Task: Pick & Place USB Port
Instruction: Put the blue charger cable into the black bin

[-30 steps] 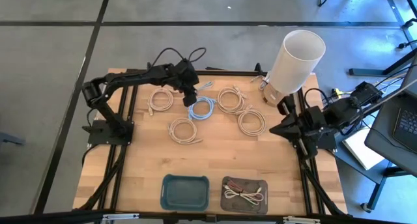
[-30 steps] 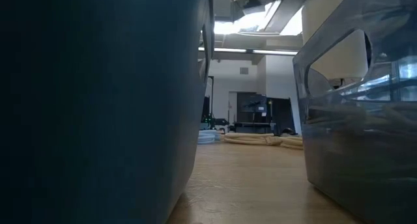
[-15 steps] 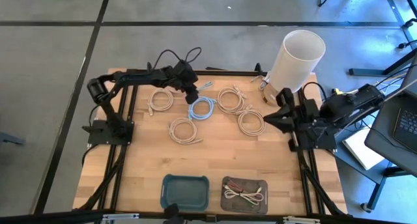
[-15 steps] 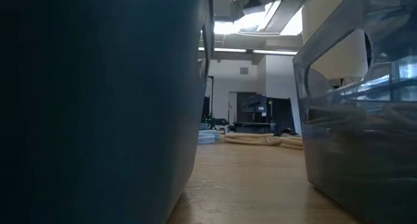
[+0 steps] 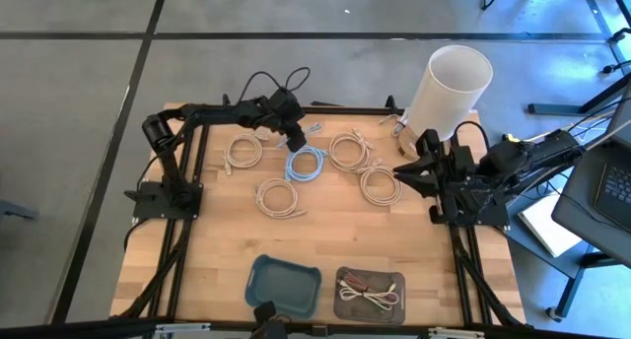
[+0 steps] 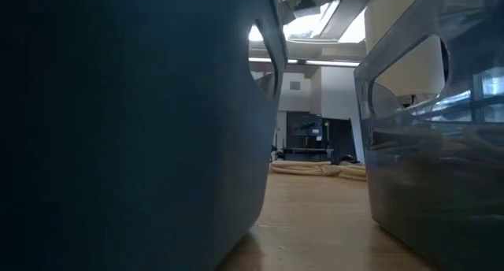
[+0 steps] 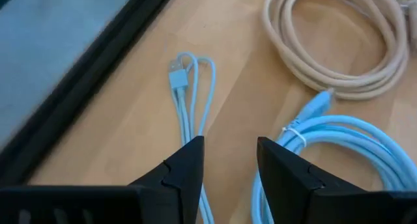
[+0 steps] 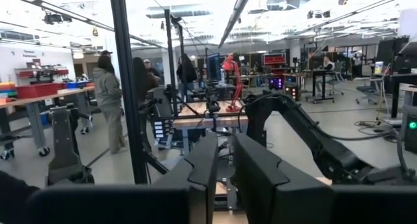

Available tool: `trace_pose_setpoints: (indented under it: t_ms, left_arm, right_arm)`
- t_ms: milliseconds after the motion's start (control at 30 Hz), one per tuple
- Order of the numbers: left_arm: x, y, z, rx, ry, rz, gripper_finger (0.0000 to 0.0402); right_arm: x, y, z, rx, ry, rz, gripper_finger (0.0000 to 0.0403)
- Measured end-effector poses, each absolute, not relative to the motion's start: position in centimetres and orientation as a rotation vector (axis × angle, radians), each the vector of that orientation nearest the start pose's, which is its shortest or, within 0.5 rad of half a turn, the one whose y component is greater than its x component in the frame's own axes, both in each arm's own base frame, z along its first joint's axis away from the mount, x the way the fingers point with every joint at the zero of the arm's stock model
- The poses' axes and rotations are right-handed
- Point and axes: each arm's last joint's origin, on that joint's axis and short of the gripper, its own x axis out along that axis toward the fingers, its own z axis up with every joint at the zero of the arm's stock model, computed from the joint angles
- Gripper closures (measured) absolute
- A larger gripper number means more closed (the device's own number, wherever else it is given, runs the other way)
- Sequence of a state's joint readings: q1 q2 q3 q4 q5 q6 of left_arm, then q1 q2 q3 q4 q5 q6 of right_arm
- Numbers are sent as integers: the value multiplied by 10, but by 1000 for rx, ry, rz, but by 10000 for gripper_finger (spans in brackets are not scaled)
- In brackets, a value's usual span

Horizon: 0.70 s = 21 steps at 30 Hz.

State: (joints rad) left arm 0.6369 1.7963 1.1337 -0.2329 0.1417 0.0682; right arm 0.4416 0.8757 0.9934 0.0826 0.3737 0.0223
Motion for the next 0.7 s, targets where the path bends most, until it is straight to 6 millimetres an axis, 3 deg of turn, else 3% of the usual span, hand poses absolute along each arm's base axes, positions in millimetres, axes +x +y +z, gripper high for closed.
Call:
trace_pose_setpoints:
  t_ms: [300, 467, 600, 700]
  left_arm:
    - [303, 220, 239, -282, 1032, 363, 268]
    - [298, 236, 273, -302, 1021, 398, 270]
    - [295, 264, 282, -343, 984, 460, 275]
    - [296, 280, 272, -432, 1037, 446, 278]
  right_arm:
    - [167, 67, 413, 97, -176, 70, 345]
    - [169, 64, 413, 91, -177, 51, 344]
    - [170, 62, 413, 92, -177, 37, 344]
    - [170, 62, 413, 97, -178, 61, 344]
